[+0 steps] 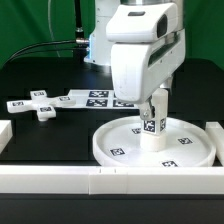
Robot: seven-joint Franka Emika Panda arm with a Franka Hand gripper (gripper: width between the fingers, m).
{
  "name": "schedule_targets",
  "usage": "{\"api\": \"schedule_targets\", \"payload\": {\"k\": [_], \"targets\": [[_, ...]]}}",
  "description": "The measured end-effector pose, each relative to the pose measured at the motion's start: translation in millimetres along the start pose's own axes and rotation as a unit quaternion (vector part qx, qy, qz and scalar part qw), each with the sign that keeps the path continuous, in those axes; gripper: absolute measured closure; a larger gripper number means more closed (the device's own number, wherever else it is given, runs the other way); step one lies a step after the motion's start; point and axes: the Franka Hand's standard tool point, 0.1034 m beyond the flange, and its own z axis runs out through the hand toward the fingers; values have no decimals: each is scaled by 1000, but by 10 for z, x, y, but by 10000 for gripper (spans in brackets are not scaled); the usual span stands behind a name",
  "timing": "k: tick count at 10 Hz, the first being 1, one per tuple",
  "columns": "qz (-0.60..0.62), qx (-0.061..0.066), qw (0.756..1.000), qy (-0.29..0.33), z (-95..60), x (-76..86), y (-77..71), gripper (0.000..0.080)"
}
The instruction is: Assemble round table
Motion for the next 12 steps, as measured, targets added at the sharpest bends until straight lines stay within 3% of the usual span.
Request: {"api": "schedule_targets", "payload": {"k": [3, 8, 12], "targets": [[-102, -4, 995, -19, 13, 4, -3, 151], [-264, -6, 963, -47, 31, -3, 3, 151], [-313, -5, 948, -56, 35, -13, 2, 151]]}}
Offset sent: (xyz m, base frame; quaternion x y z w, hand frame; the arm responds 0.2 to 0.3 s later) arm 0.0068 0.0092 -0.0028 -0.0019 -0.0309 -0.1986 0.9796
